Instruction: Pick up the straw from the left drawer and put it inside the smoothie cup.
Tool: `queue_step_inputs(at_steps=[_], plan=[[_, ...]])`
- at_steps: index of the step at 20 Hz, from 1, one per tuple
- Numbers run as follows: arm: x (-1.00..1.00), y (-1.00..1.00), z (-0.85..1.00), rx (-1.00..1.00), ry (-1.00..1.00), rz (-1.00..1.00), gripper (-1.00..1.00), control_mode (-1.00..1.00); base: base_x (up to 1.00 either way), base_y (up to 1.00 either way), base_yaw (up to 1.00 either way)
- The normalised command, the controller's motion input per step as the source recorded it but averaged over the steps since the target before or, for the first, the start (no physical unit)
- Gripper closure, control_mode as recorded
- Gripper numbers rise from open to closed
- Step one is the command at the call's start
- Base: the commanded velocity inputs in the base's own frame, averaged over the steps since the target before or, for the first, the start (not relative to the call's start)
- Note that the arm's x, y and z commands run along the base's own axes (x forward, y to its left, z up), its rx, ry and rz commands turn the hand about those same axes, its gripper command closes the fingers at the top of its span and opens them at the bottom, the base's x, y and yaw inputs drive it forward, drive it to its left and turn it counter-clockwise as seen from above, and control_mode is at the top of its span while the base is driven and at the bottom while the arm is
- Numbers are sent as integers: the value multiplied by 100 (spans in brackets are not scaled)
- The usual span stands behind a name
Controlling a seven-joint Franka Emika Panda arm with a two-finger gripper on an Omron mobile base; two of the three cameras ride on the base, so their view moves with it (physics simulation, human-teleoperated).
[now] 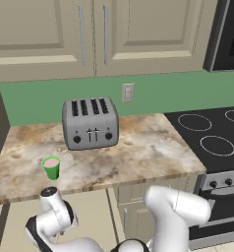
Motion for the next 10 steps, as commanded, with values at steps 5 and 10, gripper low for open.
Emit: queue_step_inputs(at_steps=[5, 10], plan=[[-50, 0, 50, 1, -13, 0, 100, -100, 0, 0, 0], [-35, 0, 100, -4, -30, 0, 100, -100, 0, 0, 0]])
